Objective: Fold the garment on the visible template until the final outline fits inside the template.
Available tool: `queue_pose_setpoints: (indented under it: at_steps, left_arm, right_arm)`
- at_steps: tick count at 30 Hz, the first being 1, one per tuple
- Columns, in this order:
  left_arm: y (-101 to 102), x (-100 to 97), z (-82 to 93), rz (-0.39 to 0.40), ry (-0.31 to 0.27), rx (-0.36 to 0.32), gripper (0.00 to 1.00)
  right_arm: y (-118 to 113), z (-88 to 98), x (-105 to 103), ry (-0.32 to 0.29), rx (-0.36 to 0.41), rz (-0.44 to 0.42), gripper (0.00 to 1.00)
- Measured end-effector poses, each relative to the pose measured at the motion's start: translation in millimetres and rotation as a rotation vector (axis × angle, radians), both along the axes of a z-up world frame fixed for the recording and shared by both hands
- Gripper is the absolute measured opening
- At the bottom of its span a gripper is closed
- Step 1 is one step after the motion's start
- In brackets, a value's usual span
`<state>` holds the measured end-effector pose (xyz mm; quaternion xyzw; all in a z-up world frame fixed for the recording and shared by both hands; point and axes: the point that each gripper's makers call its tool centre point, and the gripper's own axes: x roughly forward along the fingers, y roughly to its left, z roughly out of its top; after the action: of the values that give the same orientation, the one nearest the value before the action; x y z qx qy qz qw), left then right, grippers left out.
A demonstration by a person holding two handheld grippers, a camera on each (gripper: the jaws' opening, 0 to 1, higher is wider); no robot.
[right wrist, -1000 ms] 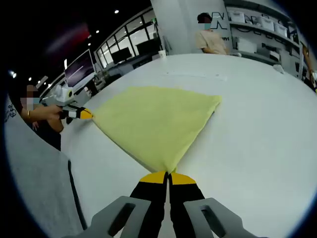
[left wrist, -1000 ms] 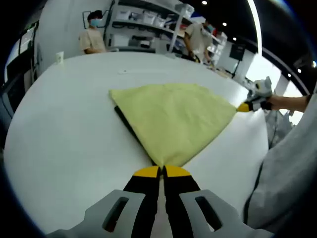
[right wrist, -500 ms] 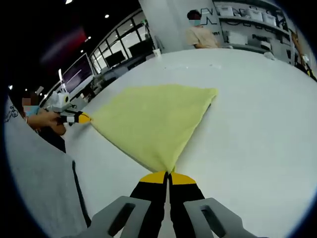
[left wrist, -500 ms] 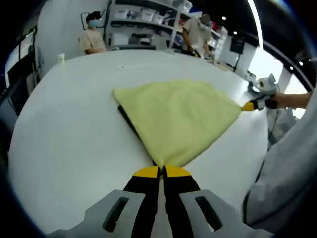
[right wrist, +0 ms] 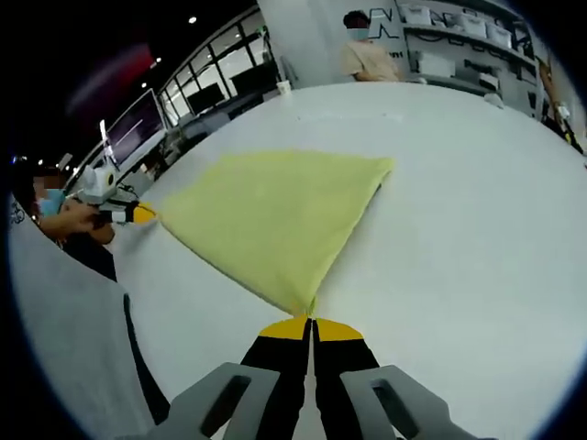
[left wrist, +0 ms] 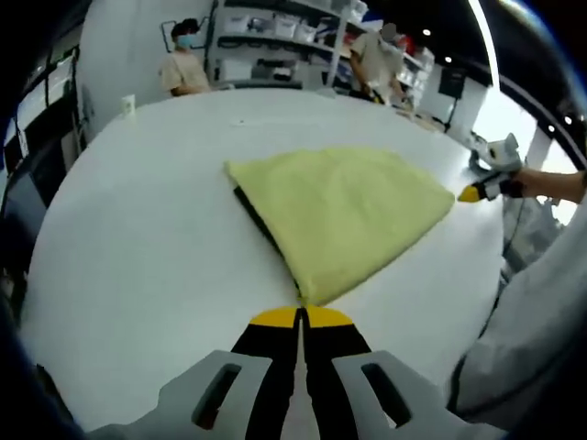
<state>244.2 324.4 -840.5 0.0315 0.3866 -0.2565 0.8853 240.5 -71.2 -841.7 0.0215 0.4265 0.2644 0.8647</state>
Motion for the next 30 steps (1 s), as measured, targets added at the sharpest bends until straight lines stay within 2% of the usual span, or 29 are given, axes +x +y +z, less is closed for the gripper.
queue_pose_setpoints:
  at_steps: [1, 3, 5, 6, 8, 10, 11, 14, 15, 17, 18, 20, 22, 25, 26, 28, 30]
  left_arm:
    - [1.6, -1.0, 1.1, 0.003, -0.002, 0.002, 0.0]
    - [10.2, -2.5, 6.7, 0.038, -0.013, -0.018, 0.0]
    - [13.2, -0.5, 14.2, 0.064, -0.04, -0.034, 0.0]
    - [19.9, 1.5, 22.6, 0.091, -0.064, -0.047, 0.0]
    - [20.2, 3.8, 36.6, 0.132, -0.091, -0.064, 0.0]
    - [20.7, 6.2, 49.8, 0.153, -0.118, -0.088, 0.04]
    - [21.3, 7.1, 57.3, 0.162, -0.13, -0.1, 0.09]
    - [19.8, 6.9, 63.6, 0.165, -0.139, -0.104, 0.25]
    - [19.6, 7.0, 68.8, 0.172, -0.147, -0.109, 0.3]
    - [18.1, 5.2, 89.0, 0.182, -0.17, -0.113, 0.41]
    - [17.7, 4.9, 91.6, 0.182, -0.173, -0.113, 0.48]
    - [18.0, 5.2, 94.8, 0.187, -0.176, -0.109, 0.66]
    - [14.9, 0.3, 107.6, 0.2, -0.184, -0.107, 0.78]
    - [12.1, -4.4, 109.4, 0.192, -0.193, -0.104, 0.84]
    - [3.0, -10.2, 116.0, 0.18, -0.2, -0.1, 0.86]
    - [-7.4, -15.0, 126.2, 0.162, -0.229, -0.103, 0.92]
    - [-12.5, -16.4, 132.6, 0.153, -0.253, -0.111, 0.99]
  right_arm:
    - [-1.0, 0.6, 2.6, -0.006, 0.012, -0.013, 0.0]
    - [-1.4, 15.3, 4.2, -0.036, 0.062, -0.07, 0.0]
    - [-3.7, 21.0, 3.7, -0.05, 0.06, -0.07, 0.0]
    - [-5.7, 26.9, 3.6, -0.059, 0.054, -0.071, 0.0]
    - [-4.7, 32.7, 2.2, -0.06, 0.054, -0.073, 0.01]
    - [-2.5, 42.9, 6.0, -0.081, 0.057, -0.069, 0.1]
    - [-1.2, 46.9, 5.7, -0.087, 0.054, -0.067, 0.18]
    - [0.0, 51.4, 5.6, -0.095, 0.049, -0.063, 0.4]
    - [0.6, 56.4, 4.9, -0.111, 0.044, -0.06, 0.44]
    - [5.0, 74.6, 5.4, -0.165, 0.055, -0.066, 0.47]
    - [9.9, 88.9, 3.1, -0.203, 0.058, -0.069, 0.49]
    - [10.2, 93.6, -0.2, -0.204, 0.055, -0.059, 0.54]
    - [16.6, 105.4, -8.0, -0.21, 0.058, -0.05, 0.58]
    - [16.1, 114.6, -7.7, -0.24, 0.047, -0.061, 0.57]
    - [17.3, 120.0, -8.0, -0.249, 0.041, -0.094, 0.58]
    - [20.7, 125.8, -7.2, -0.269, 0.051, -0.123, 0.62]
    - [23.7, 128.7, -7.0, -0.278, 0.051, -0.131, 0.72]
